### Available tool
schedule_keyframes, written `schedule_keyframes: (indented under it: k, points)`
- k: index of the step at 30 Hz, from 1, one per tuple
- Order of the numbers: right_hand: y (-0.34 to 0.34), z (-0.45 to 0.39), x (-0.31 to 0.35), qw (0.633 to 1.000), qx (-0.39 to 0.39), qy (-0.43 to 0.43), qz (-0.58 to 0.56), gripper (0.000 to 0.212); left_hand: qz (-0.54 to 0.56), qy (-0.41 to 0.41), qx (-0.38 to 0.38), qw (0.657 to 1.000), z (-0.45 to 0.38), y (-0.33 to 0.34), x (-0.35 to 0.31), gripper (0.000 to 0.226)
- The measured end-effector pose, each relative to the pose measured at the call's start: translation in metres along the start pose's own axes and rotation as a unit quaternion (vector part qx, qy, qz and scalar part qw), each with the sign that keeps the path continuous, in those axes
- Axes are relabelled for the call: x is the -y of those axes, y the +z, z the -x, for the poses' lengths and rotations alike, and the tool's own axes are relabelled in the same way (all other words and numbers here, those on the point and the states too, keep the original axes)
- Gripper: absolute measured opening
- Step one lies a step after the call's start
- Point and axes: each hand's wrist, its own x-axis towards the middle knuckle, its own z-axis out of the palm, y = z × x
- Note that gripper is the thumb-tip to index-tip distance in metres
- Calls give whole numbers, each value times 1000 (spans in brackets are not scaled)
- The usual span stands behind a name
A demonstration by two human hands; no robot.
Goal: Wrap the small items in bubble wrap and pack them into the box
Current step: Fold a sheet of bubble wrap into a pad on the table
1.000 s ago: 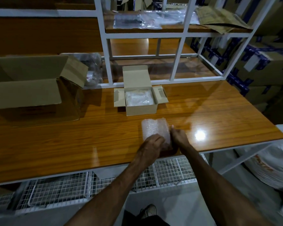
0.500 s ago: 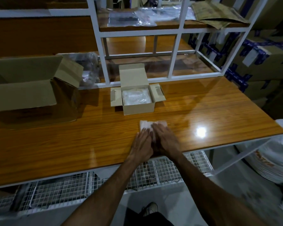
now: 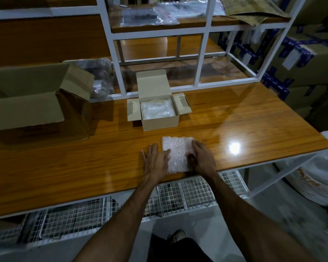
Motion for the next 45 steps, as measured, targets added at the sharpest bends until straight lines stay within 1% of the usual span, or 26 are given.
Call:
schedule_keyframes:
  k: [1, 2, 4, 6, 7, 9, 11, 12, 13, 15, 16, 18, 19, 21, 23, 25, 26, 28, 31, 33, 34, 36, 37, 39, 42, 45]
  points:
    - [1, -2, 0, 998, -31, 38, -29, 65, 8, -10, -17, 1000, -1, -2, -1, 39]
    - [-1, -4, 1, 996, -34, 74, -47, 59, 16, -20, -29, 999, -3, -3, -3, 41]
    - [-6, -11, 2, 989, -1, 121, -81, 54, 64, -63, -19, 996, -8, -4, -12, 53]
    - [-19, -16, 6, 982, 38, 142, -115, 51, 155, -133, 2, 979, -22, 8, -14, 67]
    - [-20, -22, 3, 977, 57, 153, -134, 49, 209, -160, 12, 965, -31, 16, -9, 67]
    - [-23, -32, 2, 965, 113, 167, -168, 47, 283, -204, 28, 937, -48, 30, 3, 53]
    - [-12, -50, -13, 955, 154, 158, -198, 57, 328, -230, 31, 916, -47, 18, -2, 21]
    - [-6, -60, -23, 956, 164, 140, -201, 62, 352, -233, 27, 906, -40, 3, -11, 10]
    - [-8, -66, -24, 958, 170, 114, -201, 66, 368, -227, 24, 901, -32, -12, -20, 4]
    - [-37, -64, -8, 955, 148, 75, -245, 77, 397, -196, 44, 896, -29, -33, -29, 11]
    - [-50, -65, -1, 947, 145, 61, -279, 89, 410, -180, 62, 892, -31, -42, -33, 14]
    - [-69, -75, 1, 917, 172, 23, -360, 113, 425, -157, 83, 887, -39, -61, -38, 18]
    - [-75, -81, -1, 895, 188, 6, -405, 119, 440, -152, 92, 880, -43, -70, -40, 22]
    - [-87, -89, -1, 851, 210, -3, -482, 115, 494, -157, 97, 850, -50, -81, -44, 31]
    - [-91, -95, -2, 814, 211, 16, -541, 104, 537, -177, 82, 821, -54, -83, -49, 37]
    - [-89, -98, -3, 799, 193, 34, -568, 92, 554, -191, 35, 810, -54, -82, -56, 35]
    - [-87, -98, -3, 801, 179, 36, -570, 87, 558, -203, 4, 805, -53, -80, -59, 32]
    - [-82, -99, -2, 806, 147, 31, -573, 76, 564, -226, -51, 793, -51, -72, -61, 35]
    - [-79, -101, 1, 797, 101, -2, -595, 60, 554, -204, -112, 799, -50, -66, -66, 47]
    - [-78, -105, 4, 805, 63, -25, -589, 49, 559, -160, -127, 803, -51, -68, -70, 54]
    - [-77, -108, 6, 816, 44, -35, -575, 40, 565, -139, -122, 804, -52, -70, -72, 58]
    - [-78, -116, 11, 828, 35, -55, -557, 19, 548, -101, -107, 824, -56, -70, -68, 61]
    - [-79, -120, 13, 828, 45, -65, -555, 15, 518, -85, -100, 845, -60, -69, -63, 62]
    - [-82, -127, 18, 827, 79, -75, -551, 21, 481, -76, -95, 868, -66, -70, -53, 64]
    - [-84, -140, 28, 851, 122, -92, -503, 41, 493, -100, -98, 859, -79, -82, -41, 74]
    - [-87, -162, 45, 870, 135, -79, -467, 53, 451, -99, -102, 881, -104, -99, -25, 77]
